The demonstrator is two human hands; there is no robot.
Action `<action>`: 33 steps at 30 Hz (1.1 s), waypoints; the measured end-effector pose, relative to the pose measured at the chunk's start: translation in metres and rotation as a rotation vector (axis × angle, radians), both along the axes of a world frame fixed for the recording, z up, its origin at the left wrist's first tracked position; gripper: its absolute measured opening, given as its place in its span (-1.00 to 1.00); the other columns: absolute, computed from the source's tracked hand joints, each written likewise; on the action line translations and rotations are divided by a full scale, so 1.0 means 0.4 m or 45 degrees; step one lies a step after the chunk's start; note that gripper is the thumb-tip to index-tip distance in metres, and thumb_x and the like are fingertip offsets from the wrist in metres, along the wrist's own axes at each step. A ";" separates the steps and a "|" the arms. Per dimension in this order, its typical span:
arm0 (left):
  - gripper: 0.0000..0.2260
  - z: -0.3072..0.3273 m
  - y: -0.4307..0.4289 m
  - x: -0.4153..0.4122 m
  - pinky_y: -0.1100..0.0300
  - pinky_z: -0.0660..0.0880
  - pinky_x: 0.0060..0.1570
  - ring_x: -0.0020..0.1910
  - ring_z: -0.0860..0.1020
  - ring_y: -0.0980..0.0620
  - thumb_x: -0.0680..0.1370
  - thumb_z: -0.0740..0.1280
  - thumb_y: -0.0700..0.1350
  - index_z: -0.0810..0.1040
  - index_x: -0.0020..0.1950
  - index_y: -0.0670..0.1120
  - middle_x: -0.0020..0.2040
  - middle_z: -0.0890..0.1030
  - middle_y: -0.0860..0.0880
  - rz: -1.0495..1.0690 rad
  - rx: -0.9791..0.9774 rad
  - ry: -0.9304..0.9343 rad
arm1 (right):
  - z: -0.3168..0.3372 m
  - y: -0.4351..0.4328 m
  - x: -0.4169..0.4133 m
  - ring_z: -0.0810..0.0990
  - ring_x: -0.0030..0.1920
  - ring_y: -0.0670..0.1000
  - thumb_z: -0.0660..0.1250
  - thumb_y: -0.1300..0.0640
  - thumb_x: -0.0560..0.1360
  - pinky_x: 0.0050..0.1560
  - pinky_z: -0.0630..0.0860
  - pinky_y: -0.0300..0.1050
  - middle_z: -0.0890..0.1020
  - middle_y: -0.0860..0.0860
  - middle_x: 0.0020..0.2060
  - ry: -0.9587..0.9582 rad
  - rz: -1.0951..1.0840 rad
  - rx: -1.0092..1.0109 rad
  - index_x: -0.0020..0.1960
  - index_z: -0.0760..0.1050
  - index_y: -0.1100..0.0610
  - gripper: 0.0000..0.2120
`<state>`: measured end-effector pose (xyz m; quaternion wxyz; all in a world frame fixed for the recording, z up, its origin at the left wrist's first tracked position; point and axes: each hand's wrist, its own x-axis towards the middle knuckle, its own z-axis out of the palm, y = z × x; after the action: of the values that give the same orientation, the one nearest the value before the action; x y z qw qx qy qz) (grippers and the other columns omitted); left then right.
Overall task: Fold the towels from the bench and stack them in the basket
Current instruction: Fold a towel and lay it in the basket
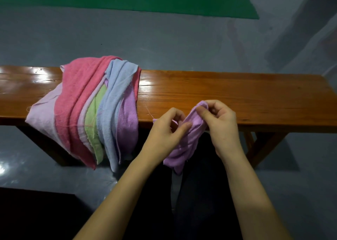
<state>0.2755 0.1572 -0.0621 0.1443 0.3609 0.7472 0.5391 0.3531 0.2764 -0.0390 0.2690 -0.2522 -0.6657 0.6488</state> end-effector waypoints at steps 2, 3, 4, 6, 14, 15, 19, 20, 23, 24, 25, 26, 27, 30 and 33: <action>-0.88 -0.019 -0.016 -0.002 0.29 0.43 -0.19 -0.24 0.51 0.10 0.51 0.39 -0.11 0.50 -0.04 -0.10 -0.20 0.57 0.00 -0.130 -0.131 -0.035 | -0.007 0.002 -0.007 0.55 -0.23 -0.14 0.33 0.26 0.52 -0.17 0.49 -0.29 0.60 -0.03 -0.25 -0.004 -0.080 0.033 -0.13 0.54 0.09 -0.90; -0.87 -0.031 -0.025 -0.003 0.30 0.44 -0.18 -0.23 0.52 0.09 0.50 0.40 -0.10 0.49 -0.01 -0.07 -0.18 0.59 -0.02 -0.171 -0.203 -0.060 | -0.007 0.002 -0.009 0.54 -0.22 -0.14 0.32 0.24 0.53 -0.16 0.49 -0.27 0.60 -0.03 -0.24 0.001 -0.110 0.043 -0.12 0.53 0.08 -0.90; -0.84 -0.046 -0.034 -0.006 0.31 0.45 -0.17 -0.23 0.54 0.09 0.50 0.40 -0.09 0.48 0.02 -0.02 -0.17 0.61 -0.02 -0.185 -0.265 -0.096 | -0.008 0.004 -0.011 0.54 -0.22 -0.14 0.31 0.23 0.54 -0.16 0.49 -0.27 0.59 -0.03 -0.23 0.023 -0.140 0.045 -0.12 0.53 0.07 -0.90; -0.84 -0.076 -0.054 -0.019 0.28 0.49 -0.11 -0.18 0.57 0.13 0.50 0.38 -0.10 0.52 0.06 0.03 -0.13 0.63 0.03 -0.208 -0.386 -0.110 | -0.002 0.008 -0.014 0.52 -0.23 -0.18 0.28 0.22 0.56 -0.17 0.47 -0.33 0.57 -0.04 -0.23 0.069 -0.180 0.037 -0.11 0.51 0.06 -0.89; -0.83 -0.039 -0.112 -0.086 0.30 0.41 -0.15 -0.24 0.49 0.27 0.49 0.31 0.04 0.61 -0.17 -0.02 -0.26 0.55 0.18 -0.019 -0.084 -0.025 | 0.009 0.033 -0.011 0.49 -0.26 -0.25 0.19 0.20 0.61 -0.16 0.44 -0.36 0.53 -0.09 -0.23 0.205 -0.415 -0.124 -0.09 0.46 0.05 -0.86; -0.76 -0.011 -0.121 -0.095 0.28 0.38 -0.20 -0.28 0.43 0.26 0.48 0.29 0.07 0.58 -0.22 -0.07 -0.31 0.49 0.16 0.090 0.059 0.035 | 0.006 0.038 -0.007 0.50 -0.23 -0.23 0.19 0.19 0.61 -0.13 0.44 -0.33 0.54 -0.08 -0.21 0.199 -0.426 -0.136 -0.07 0.46 0.06 -0.87; -0.70 0.095 -0.140 -0.118 0.33 0.27 -0.39 -0.43 0.31 0.14 0.48 0.31 0.05 0.45 -0.37 -0.11 -0.47 0.34 0.04 0.106 0.054 0.639 | -0.014 0.044 0.005 0.49 -0.15 -0.12 0.19 0.17 0.61 -0.04 0.43 -0.22 0.55 -0.03 -0.16 0.189 -0.453 -0.198 -0.06 0.47 0.06 -0.89; -0.68 0.105 -0.142 -0.124 0.38 0.23 -0.41 -0.45 0.27 0.15 0.47 0.33 0.06 0.42 -0.38 -0.10 -0.48 0.28 0.08 0.041 -0.006 0.709 | -0.016 0.046 0.006 0.47 -0.17 -0.12 0.19 0.17 0.61 -0.04 0.41 -0.20 0.54 -0.03 -0.18 0.198 -0.474 -0.219 -0.06 0.46 0.06 -0.88; -0.68 0.073 -0.156 -0.155 0.46 0.22 -0.41 -0.48 0.30 0.26 0.47 0.27 0.14 0.38 -0.36 -0.03 -0.51 0.26 0.11 -0.226 -0.274 0.732 | -0.015 0.053 0.008 0.44 -0.21 -0.14 0.17 0.17 0.62 -0.10 0.40 -0.24 0.50 -0.03 -0.22 0.202 -0.506 -0.250 -0.09 0.45 0.07 -0.86; -0.70 0.052 -0.166 -0.171 0.47 0.24 -0.40 -0.48 0.34 0.29 0.47 0.23 0.18 0.39 -0.34 0.01 -0.52 0.30 0.10 -0.312 -0.371 0.724 | -0.016 0.058 0.010 0.44 -0.22 -0.14 0.17 0.17 0.62 -0.12 0.40 -0.26 0.50 -0.03 -0.23 0.205 -0.518 -0.246 -0.09 0.45 0.06 -0.85; -0.72 0.036 -0.180 -0.188 0.48 0.26 -0.39 -0.47 0.37 0.29 0.45 0.20 0.21 0.42 -0.30 0.04 -0.52 0.37 0.07 -0.361 -0.468 0.719 | -0.018 0.064 0.013 0.45 -0.22 -0.14 0.17 0.17 0.63 -0.11 0.41 -0.26 0.50 -0.03 -0.23 0.216 -0.535 -0.251 -0.10 0.45 0.07 -0.85; -0.73 0.023 -0.195 -0.203 0.46 0.27 -0.39 -0.45 0.41 0.25 0.44 0.16 0.24 0.45 -0.22 0.07 -0.48 0.45 0.05 -0.375 -0.550 0.722 | -0.021 0.069 0.016 0.45 -0.21 -0.12 0.17 0.17 0.63 -0.09 0.42 -0.24 0.50 -0.02 -0.23 0.226 -0.555 -0.268 -0.09 0.45 0.07 -0.85; -0.69 0.013 -0.210 -0.218 0.40 0.28 -0.40 -0.43 0.43 0.18 0.43 0.15 0.26 0.47 -0.15 0.05 -0.44 0.49 0.02 -0.376 -0.605 0.725 | -0.024 0.075 0.019 0.46 -0.21 -0.10 0.16 0.16 0.63 -0.09 0.43 -0.22 0.50 -0.02 -0.23 0.232 -0.572 -0.295 -0.10 0.45 0.07 -0.85; -0.54 0.003 -0.250 -0.243 0.18 0.34 -0.35 -0.42 0.43 0.10 0.45 0.16 0.30 0.49 -0.30 -0.08 -0.48 0.43 0.03 -0.361 -0.594 0.761 | -0.036 0.083 0.029 0.45 -0.28 -0.14 0.15 0.15 0.64 -0.20 0.44 -0.29 0.48 -0.04 -0.29 0.229 -0.603 -0.362 -0.12 0.44 0.08 -0.82; -0.61 0.012 -0.266 -0.225 0.22 0.36 -0.28 -0.36 0.41 0.21 0.49 0.19 0.26 0.43 -0.29 -0.05 -0.42 0.39 0.08 -0.305 -0.392 0.495 | -0.049 0.084 0.034 0.45 -0.32 -0.18 0.14 0.15 0.64 -0.25 0.45 -0.34 0.47 -0.05 -0.30 0.243 -0.649 -0.424 -0.13 0.44 0.09 -0.81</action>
<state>0.1854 0.0506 -0.0572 0.1142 0.5173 0.7860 0.3188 0.3668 0.3101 -0.0587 0.4391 -0.3893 -0.4373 0.6814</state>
